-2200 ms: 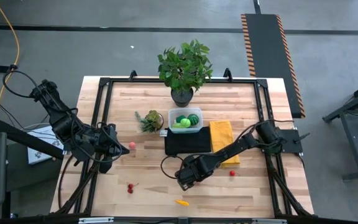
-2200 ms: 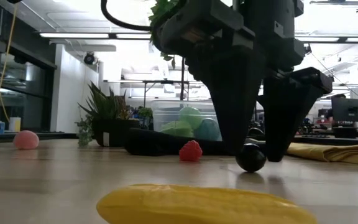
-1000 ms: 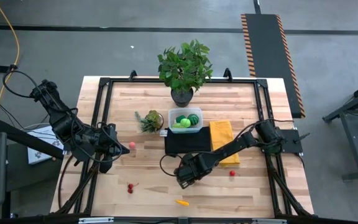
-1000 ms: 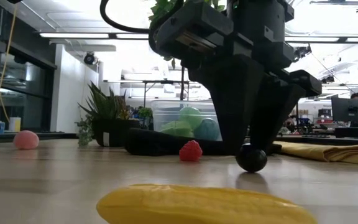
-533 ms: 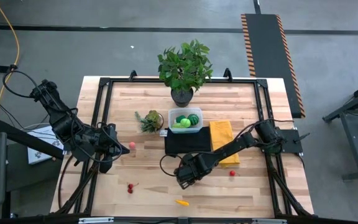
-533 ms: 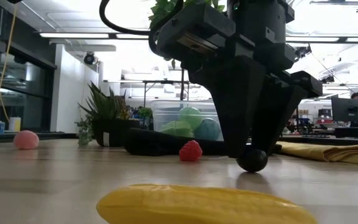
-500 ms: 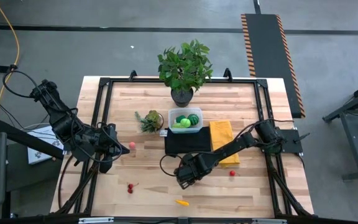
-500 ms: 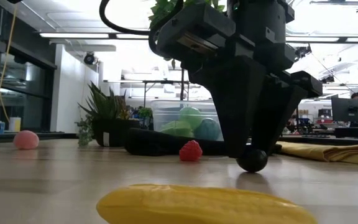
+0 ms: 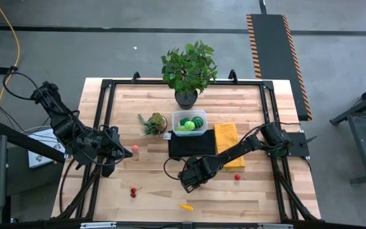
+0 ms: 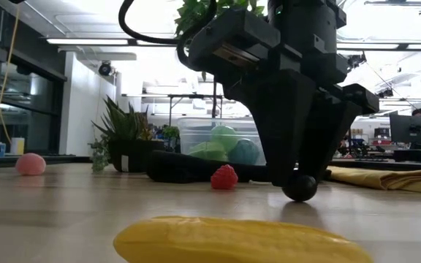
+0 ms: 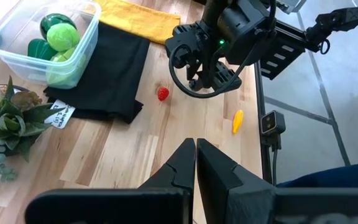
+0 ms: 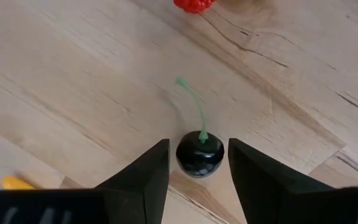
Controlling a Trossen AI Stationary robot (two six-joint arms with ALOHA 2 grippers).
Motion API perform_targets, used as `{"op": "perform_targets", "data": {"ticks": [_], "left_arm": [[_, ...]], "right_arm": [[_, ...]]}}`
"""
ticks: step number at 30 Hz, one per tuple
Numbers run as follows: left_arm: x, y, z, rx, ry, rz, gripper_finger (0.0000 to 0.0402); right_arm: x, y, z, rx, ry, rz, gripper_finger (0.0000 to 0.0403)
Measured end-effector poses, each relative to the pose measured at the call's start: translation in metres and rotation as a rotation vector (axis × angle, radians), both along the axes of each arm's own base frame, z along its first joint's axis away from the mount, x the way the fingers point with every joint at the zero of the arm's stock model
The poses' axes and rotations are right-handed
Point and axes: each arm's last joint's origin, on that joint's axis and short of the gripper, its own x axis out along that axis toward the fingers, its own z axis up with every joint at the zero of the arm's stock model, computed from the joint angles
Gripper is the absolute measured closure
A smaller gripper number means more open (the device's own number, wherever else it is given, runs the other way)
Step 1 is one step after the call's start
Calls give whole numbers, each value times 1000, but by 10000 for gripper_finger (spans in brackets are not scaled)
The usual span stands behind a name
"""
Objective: Pick and placing Produce into tupperware
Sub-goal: Put the black cherry into the transparent bin
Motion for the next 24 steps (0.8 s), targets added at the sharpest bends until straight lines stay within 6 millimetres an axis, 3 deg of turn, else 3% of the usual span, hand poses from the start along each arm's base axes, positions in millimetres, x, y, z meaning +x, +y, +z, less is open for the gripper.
{"op": "perform_targets", "data": {"ticks": [14,24], "left_arm": [[0,0,0,-4,0,2,396],[0,0,0,-4,0,2,397]], "right_arm": [[0,0,0,-1,0,0,297],[0,0,0,-8,-5,15,303]]}}
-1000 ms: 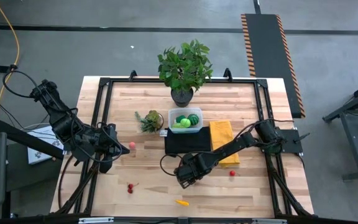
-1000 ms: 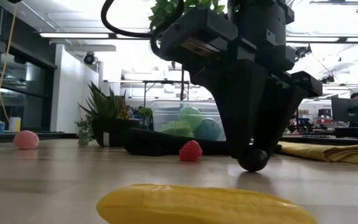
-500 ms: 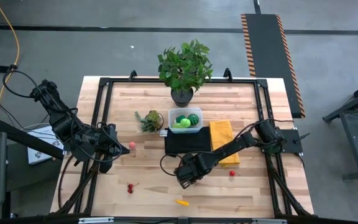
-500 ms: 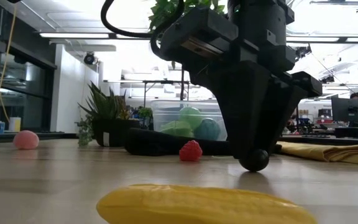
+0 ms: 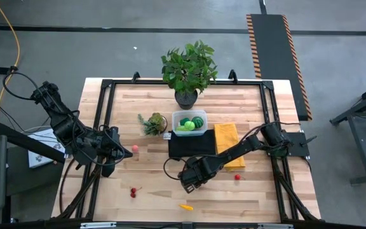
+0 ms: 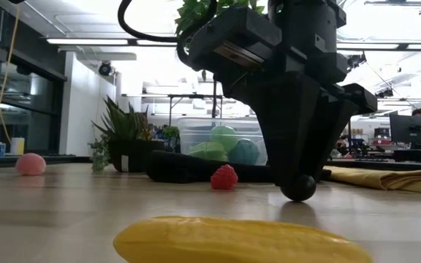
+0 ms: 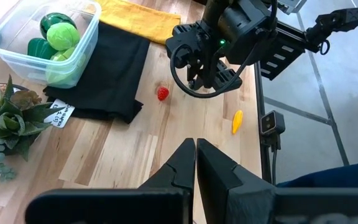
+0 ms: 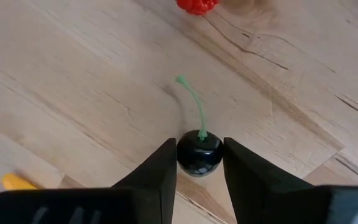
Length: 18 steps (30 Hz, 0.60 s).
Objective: Pick and placing Produce into tupperware
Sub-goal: Put the black cherry into the transparent bin
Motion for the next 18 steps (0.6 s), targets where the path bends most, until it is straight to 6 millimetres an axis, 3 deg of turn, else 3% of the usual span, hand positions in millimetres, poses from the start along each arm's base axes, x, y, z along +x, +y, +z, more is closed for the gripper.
{"op": "perform_targets", "data": {"ticks": [18], "left_arm": [[0,0,0,1,0,-1,397]], "right_arm": [[13,5,36,19,-59,86,304]]}}
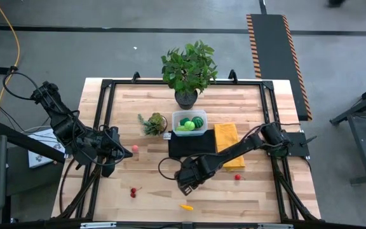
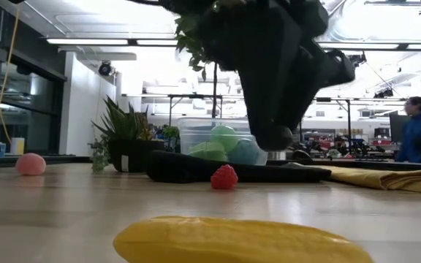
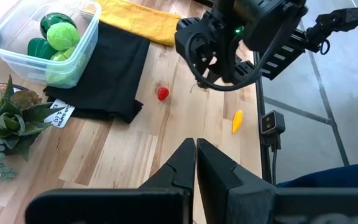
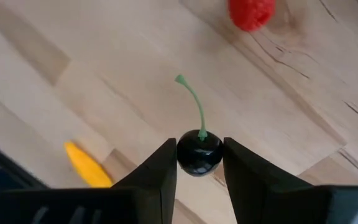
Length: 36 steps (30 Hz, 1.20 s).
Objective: Pick and placing Produce into tupperware
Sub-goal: Put the black cherry into the transparent bin
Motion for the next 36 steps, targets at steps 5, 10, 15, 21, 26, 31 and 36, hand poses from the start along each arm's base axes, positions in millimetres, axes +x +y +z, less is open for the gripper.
{"op": "perform_targets", "data": {"ticks": [5,10,15,21,26,31,36], "left_arm": [[0,0,0,0,0,0,397],[0,0,0,1,0,-1,397],[0,0,0,3,0,-2,396],[0,0,0,3,0,-2,397],[0,0,0,3,0,-2,396],[0,0,0,3,0,-2,396],[0,0,0,5,2,-2,396]], "right_arm": [[4,-4,8,-1,-19,16,304],[9,-13,18,-43,-36,28,304],[14,-27,30,-105,-51,35,304],[18,-46,44,-174,-51,47,304],[21,-60,54,-205,-48,56,304],[25,-76,62,-231,-56,60,304],[28,-92,67,-254,-60,60,304]]}}
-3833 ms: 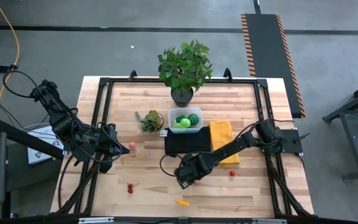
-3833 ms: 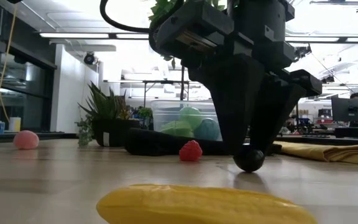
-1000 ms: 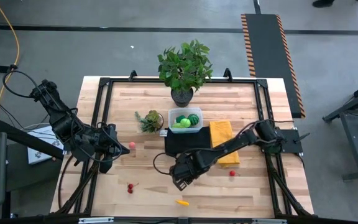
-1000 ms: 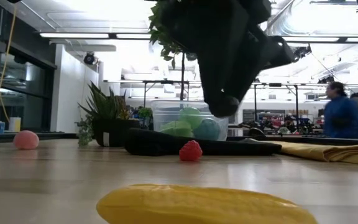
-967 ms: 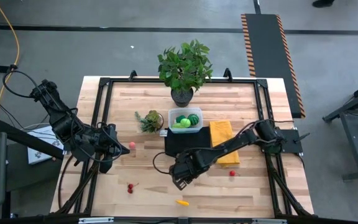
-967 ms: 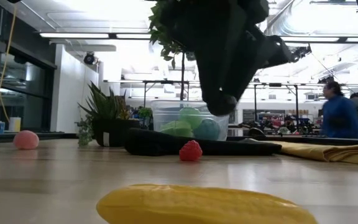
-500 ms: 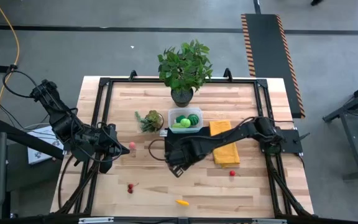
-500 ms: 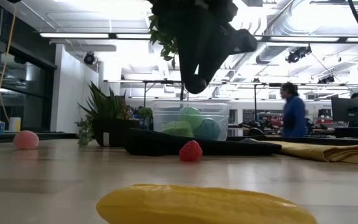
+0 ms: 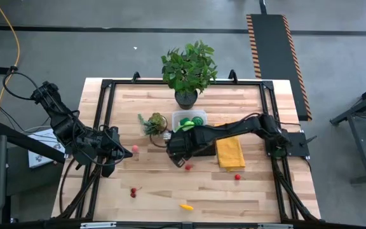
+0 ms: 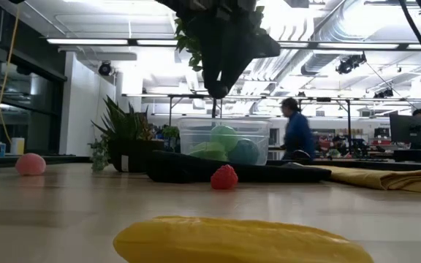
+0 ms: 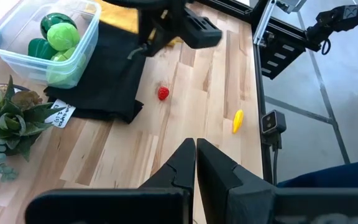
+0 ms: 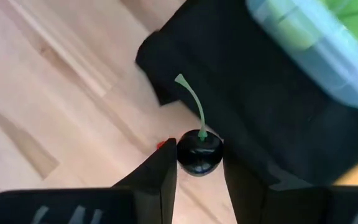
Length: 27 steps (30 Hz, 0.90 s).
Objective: Pick and placing Produce into tupperware
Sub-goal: Put the black cherry into the transparent bin
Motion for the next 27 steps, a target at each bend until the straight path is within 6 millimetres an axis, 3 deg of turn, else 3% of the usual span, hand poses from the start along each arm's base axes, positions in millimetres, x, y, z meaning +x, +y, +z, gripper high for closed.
{"op": "perform_targets", "data": {"ticks": [16,27], "left_arm": [[0,1,0,28,-6,13,396],[0,2,0,42,-18,32,396]], "right_arm": [[3,-53,3,-88,33,-29,304],[4,-79,4,-209,46,-4,304]]}}
